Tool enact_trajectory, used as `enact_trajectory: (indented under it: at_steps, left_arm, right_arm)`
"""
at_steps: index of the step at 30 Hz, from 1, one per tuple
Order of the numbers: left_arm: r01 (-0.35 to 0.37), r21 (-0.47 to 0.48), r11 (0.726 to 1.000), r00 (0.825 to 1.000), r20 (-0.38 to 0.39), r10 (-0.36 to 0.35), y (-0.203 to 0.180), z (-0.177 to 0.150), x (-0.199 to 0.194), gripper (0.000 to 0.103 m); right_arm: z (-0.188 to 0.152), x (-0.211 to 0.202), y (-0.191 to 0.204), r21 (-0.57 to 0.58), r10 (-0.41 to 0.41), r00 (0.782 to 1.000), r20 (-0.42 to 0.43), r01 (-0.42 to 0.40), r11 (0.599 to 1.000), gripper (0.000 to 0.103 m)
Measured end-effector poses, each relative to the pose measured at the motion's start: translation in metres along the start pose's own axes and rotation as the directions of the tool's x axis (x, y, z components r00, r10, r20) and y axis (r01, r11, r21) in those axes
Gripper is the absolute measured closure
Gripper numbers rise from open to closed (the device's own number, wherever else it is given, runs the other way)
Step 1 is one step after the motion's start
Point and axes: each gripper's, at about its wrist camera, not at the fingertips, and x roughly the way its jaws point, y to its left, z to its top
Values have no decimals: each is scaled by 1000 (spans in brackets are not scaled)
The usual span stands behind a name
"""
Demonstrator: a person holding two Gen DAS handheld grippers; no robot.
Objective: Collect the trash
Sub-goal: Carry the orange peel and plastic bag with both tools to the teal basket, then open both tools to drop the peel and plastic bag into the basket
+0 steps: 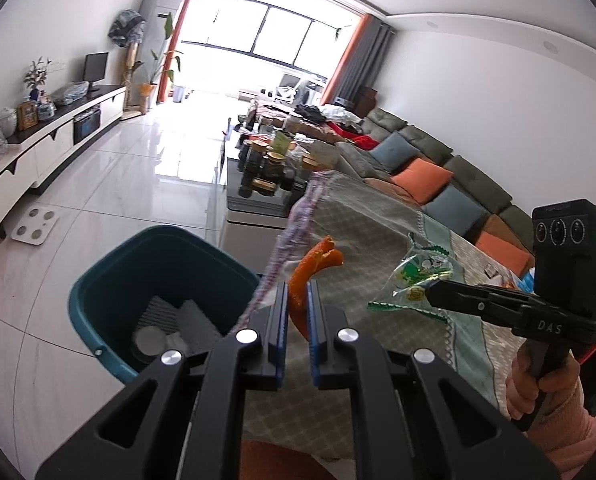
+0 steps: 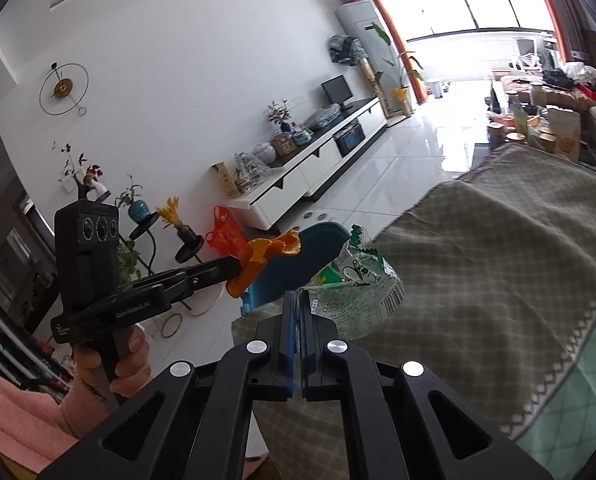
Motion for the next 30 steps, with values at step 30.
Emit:
enact_trajectory:
  at_steps: [30]
  left_arm:
    - [-142, -130, 981, 989, -45, 138, 77, 1, 21, 93]
  right_arm:
    - [33, 106, 36, -50, 69, 981, -180, -79, 996, 100]
